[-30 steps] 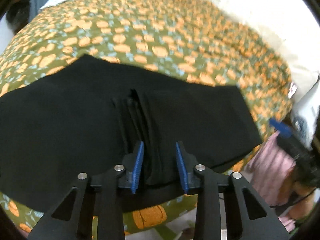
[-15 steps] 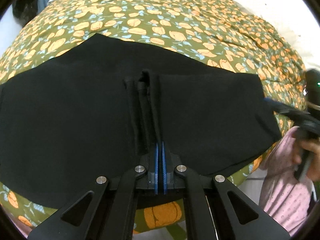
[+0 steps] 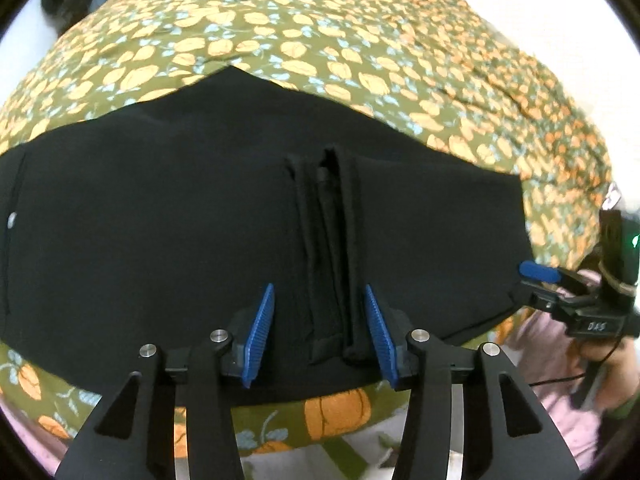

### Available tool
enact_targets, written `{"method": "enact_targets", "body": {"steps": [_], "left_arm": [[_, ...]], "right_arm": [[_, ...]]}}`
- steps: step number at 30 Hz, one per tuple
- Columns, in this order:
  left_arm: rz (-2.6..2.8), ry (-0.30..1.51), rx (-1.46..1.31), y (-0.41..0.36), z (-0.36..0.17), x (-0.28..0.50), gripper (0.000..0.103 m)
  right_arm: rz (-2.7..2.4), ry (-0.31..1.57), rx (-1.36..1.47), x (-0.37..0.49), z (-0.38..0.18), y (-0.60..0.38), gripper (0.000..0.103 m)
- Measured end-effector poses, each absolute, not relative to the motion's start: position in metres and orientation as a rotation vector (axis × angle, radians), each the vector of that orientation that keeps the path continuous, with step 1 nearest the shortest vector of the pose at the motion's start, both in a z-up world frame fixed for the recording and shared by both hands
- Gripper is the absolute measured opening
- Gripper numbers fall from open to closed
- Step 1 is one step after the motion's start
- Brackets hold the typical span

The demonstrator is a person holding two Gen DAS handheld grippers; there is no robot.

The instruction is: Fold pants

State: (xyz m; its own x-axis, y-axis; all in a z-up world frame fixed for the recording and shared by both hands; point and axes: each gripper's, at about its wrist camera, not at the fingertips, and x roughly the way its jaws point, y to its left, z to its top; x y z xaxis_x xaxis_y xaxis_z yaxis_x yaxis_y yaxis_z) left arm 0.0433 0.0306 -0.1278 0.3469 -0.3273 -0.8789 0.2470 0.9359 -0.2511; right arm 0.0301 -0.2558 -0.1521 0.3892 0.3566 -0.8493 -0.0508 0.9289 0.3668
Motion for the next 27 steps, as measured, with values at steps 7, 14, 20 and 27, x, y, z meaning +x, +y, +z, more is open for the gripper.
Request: {"method": "enact_targets", "body": {"steps": [7,14,20,27], "left_arm": [[-0.087,1.025,-0.026,0.111,-0.095,0.056,0.085],[0.148,1.04,-0.145,0.237,-0.094,0.099,0.085],[0.127,1.168,-0.293,0.306,-0.134,0.137,0.085],[-0.062,1.318,-0.525,0.308,-0.177,0.14,0.098]], "right_arm": [[0.245,1.001,0.347,0.026,-0.124,-0.254,0.091],[0.186,1.041,0.395,0.022,-0.149,-0.255,0.091],[0.193,1.021,0.429,0.019,-0.15,-0.26,0.091],[0.196,1.012,0.412,0.021,-0.15,-0.257,0.091]]}}
